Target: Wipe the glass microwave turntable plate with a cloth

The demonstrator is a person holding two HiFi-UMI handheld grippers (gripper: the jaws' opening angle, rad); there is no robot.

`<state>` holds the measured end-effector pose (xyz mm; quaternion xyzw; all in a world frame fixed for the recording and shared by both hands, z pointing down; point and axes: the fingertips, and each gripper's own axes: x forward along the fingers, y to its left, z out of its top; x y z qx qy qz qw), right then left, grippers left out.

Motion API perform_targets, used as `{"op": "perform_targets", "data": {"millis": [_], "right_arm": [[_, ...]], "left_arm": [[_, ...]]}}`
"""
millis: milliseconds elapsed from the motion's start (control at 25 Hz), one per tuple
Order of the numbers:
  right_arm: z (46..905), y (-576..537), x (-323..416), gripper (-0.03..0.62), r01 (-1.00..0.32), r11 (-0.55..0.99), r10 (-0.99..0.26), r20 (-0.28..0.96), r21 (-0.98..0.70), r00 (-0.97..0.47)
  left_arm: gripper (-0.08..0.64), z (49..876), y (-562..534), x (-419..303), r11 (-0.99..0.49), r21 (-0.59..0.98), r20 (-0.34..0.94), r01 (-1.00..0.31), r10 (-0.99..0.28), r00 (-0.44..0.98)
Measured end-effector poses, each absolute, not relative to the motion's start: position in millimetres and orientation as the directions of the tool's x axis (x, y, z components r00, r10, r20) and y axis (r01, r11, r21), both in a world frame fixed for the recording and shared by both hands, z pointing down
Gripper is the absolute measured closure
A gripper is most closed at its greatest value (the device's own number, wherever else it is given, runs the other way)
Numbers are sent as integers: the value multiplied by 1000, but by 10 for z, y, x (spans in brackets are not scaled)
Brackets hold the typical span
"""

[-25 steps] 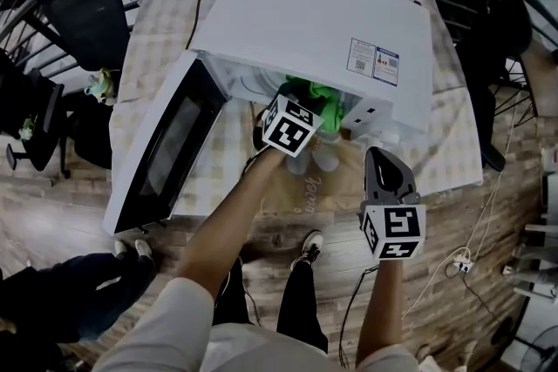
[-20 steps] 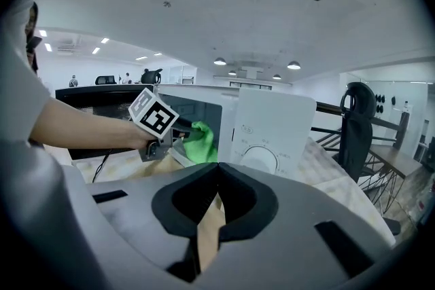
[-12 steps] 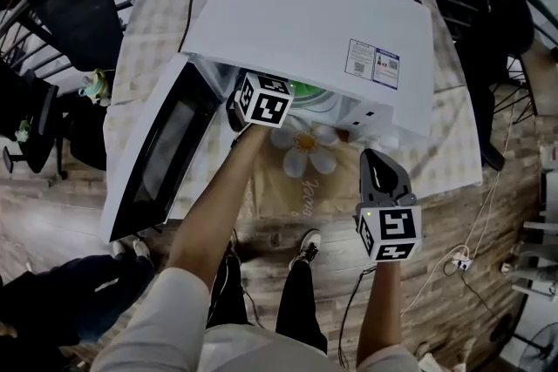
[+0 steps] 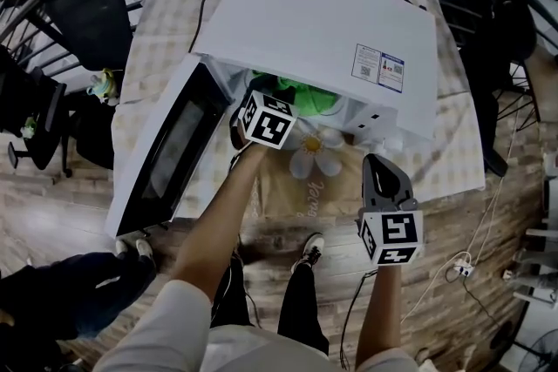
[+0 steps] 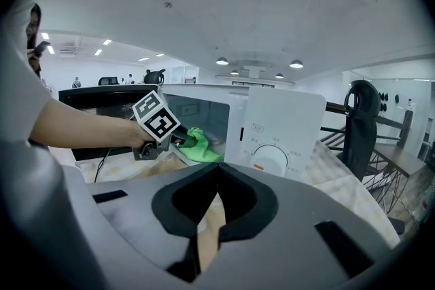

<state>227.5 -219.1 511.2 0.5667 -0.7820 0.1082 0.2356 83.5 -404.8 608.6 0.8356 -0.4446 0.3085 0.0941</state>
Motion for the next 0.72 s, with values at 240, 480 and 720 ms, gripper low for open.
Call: {"op": "perform_targets", "data": {"millis": [240, 480, 720], "right_arm": [[5107, -2096, 2292, 577, -942, 323, -837, 493, 92, -239], [5095, -2049, 2305, 577, -945, 315, -839, 492, 91, -233], [5168, -2029, 2279, 577, -943, 324, -830, 503, 83, -241]], "left_arm": [[399, 6070, -3761, 1147, -635, -56, 594, -770, -641, 486], [399, 6049, -3588, 1626, -754, -27, 559, -656, -555, 616], [396, 5844, -3738, 1539, -745, -68, 447, -664, -618, 647]]}}
